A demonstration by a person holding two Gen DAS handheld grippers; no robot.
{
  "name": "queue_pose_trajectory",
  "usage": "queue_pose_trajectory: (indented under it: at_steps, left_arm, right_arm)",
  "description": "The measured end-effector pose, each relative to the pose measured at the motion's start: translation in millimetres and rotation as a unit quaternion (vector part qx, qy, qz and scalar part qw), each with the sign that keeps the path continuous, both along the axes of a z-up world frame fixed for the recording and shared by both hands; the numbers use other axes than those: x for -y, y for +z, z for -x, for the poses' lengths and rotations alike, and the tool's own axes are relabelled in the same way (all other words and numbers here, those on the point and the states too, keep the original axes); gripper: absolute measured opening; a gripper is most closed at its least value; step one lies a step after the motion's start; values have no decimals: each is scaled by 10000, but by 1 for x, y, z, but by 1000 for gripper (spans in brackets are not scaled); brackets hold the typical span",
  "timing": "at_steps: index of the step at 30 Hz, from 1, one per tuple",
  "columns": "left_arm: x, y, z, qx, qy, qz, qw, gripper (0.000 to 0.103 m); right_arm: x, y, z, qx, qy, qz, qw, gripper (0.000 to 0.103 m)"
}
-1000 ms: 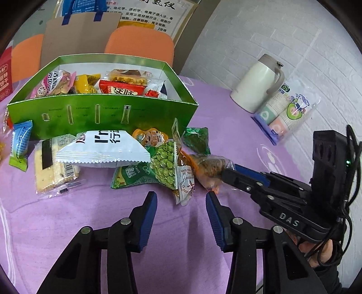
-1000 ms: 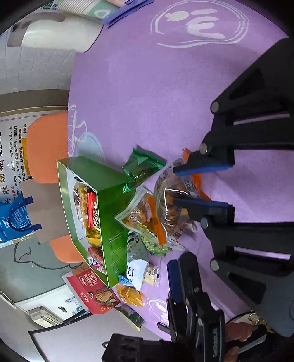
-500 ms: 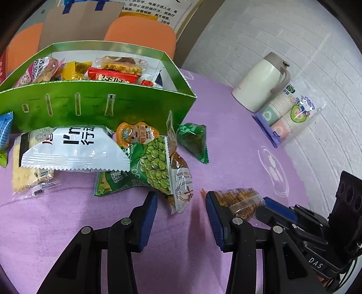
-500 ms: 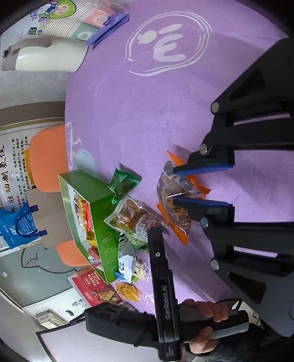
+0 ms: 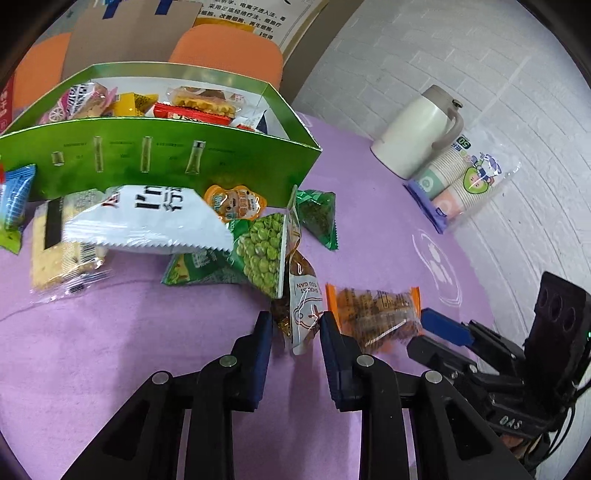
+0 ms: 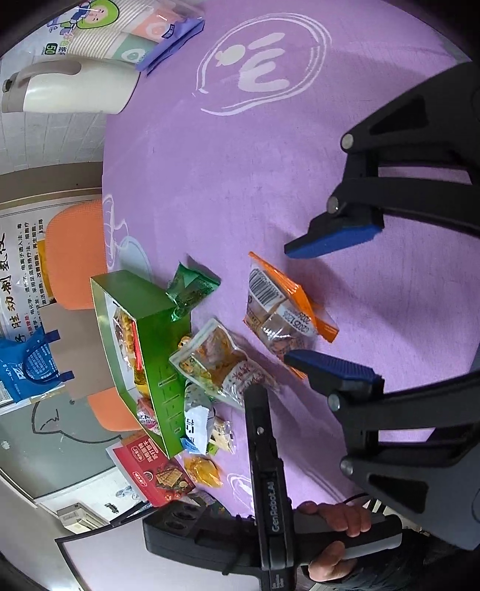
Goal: Organize snacks
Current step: 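Grasp the orange-edged clear packet with right tool while left tool grasps a clear labelled packet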
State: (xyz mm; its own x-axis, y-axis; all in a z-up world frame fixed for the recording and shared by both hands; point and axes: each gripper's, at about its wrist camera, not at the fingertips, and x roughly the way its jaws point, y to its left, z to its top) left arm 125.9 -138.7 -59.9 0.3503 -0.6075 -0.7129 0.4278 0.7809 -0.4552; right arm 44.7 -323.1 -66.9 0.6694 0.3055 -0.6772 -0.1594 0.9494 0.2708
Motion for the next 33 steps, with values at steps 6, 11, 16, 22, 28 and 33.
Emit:
queue_pose_trajectory:
  at_steps: [6,11,16,22,28,33]
  left_arm:
    - [-52,10,34,154,263,-207,9993,24]
    - [-62,18,38,367,449,-199,9981,56]
    - [-31,22,27,485,101,-196,9986,57]
    - [-8,13,10,411,-145,-314,9986,55]
    - [-7,7,7,329,-183,-339,9987,55]
    - [-4,1,4,157,-300,-383,9987,37]
  right_arm:
    - [-7,-3,-5,-29,83,-69,9999,54]
    - [-15,-7,-11,-119,81,-84,9999,57]
    - [-22,-4,-3,-141,257,-178,9994,57]
    - [-18,-4,-4,-169,71,-152,9997,57]
    - [-19,-10,-15,-227,16,-315,9992,57]
    - [-20,-11,-19,-223,-4,-454,9987,57]
